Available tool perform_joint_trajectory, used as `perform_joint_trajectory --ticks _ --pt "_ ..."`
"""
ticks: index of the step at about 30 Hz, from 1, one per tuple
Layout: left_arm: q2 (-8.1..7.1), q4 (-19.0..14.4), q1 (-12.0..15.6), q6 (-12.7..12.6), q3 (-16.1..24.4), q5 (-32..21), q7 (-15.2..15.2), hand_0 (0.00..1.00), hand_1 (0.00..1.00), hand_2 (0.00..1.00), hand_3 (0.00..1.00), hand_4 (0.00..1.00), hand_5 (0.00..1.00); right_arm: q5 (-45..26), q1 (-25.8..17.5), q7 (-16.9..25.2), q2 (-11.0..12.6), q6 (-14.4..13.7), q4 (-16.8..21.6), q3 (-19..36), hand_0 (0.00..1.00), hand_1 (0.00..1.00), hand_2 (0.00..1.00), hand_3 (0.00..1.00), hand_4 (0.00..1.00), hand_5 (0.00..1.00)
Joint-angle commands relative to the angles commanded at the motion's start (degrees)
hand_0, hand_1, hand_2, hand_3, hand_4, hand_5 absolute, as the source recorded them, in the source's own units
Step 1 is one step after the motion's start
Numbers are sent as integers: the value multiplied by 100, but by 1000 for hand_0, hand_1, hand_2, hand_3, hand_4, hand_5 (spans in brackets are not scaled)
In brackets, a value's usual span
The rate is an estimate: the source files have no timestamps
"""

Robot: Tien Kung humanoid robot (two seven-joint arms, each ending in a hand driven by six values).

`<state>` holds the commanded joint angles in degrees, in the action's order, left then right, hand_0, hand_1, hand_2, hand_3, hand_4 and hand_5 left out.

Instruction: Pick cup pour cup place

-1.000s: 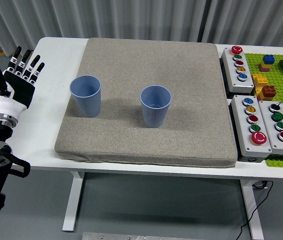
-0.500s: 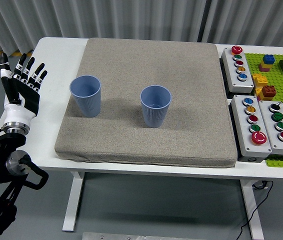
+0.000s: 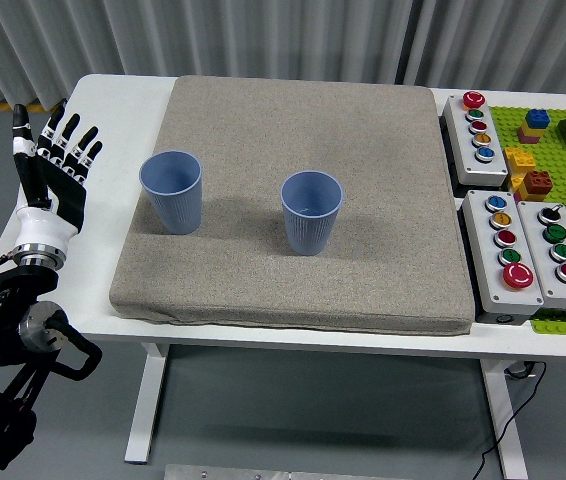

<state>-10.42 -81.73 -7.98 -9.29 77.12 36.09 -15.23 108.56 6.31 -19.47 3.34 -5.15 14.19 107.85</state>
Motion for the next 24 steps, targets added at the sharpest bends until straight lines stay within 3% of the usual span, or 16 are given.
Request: perform_joint_trajectory --ticks 24 --pt "-12 -55 70 -9 -66 116 33 855 852 961 957 918 998 40 -53 -6 -8 7 3 21 651 652 574 591 2 35"
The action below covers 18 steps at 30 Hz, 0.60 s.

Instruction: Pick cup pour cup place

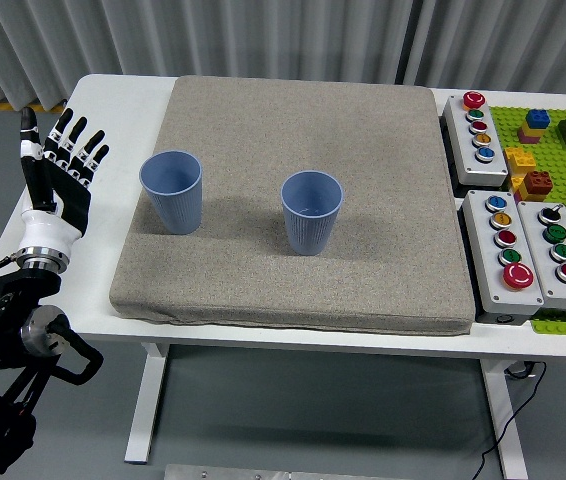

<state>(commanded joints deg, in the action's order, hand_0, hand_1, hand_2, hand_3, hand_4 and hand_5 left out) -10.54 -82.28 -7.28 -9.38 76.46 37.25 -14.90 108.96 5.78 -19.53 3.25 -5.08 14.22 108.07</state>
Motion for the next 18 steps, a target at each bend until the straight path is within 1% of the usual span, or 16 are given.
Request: perform_joint_trajectory --ticks 18 --pt "-10 -24 3 9 -1 90 37 854 848 955 955 915 998 -64 4 1 3 -5 -2 -32 651 652 574 590 2 35"
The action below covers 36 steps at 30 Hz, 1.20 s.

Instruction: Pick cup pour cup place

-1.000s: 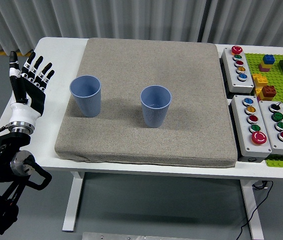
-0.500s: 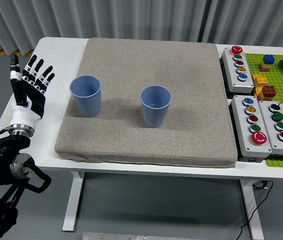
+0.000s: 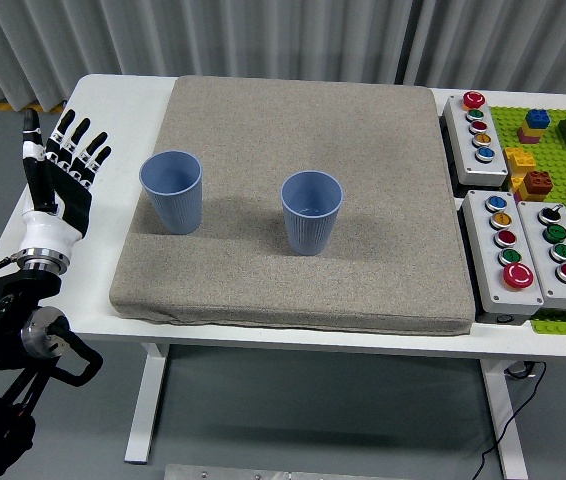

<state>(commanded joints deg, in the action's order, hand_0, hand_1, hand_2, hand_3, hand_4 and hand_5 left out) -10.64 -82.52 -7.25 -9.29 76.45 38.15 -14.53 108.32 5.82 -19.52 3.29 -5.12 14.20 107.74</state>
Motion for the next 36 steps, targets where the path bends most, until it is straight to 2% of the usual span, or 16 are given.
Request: perform_joint_trajectory --ticks 36 --pt "-7 -64 -37 77 24 72 67 851 845 953 954 909 998 -57 32 -9 0 -19 3 -6 651 652 575 591 2 36"
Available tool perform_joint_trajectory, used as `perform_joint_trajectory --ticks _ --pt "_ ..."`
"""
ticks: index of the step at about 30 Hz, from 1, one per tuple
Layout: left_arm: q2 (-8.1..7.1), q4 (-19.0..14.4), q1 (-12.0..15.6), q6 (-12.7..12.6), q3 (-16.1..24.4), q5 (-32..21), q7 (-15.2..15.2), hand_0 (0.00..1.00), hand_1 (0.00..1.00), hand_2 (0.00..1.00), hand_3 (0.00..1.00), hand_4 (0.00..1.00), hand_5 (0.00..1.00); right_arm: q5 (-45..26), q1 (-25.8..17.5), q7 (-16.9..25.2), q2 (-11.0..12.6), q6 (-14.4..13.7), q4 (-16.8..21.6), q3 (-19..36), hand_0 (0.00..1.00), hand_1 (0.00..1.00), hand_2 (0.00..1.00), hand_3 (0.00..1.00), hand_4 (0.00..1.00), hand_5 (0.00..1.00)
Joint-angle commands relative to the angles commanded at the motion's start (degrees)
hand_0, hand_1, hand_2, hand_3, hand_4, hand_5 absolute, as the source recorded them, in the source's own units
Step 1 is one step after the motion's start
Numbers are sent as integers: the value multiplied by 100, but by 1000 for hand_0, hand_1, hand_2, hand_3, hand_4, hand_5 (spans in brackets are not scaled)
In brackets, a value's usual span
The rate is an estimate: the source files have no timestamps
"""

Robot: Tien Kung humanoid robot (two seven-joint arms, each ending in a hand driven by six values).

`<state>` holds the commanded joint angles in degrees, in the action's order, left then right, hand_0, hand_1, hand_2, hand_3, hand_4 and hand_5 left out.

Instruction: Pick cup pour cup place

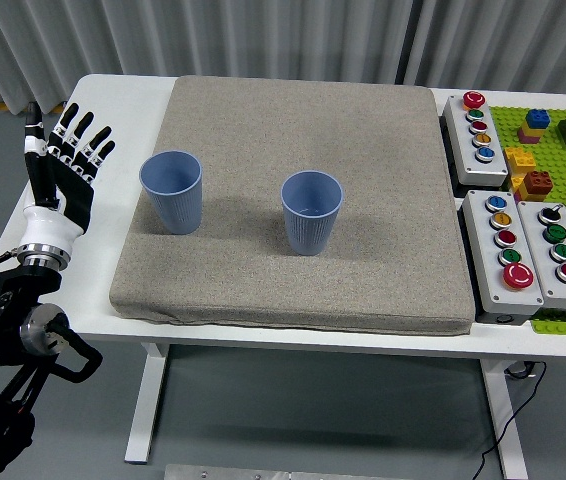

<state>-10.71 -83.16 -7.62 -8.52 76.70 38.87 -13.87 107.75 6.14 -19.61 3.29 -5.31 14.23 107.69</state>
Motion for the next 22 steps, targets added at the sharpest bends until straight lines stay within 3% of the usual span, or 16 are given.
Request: perform_joint_trajectory --ticks 22 --pt "-13 23 49 7 0 -11 7 839 832 945 949 913 998 3 -51 -17 -10 -32 16 -11 650 652 575 621 2 37"
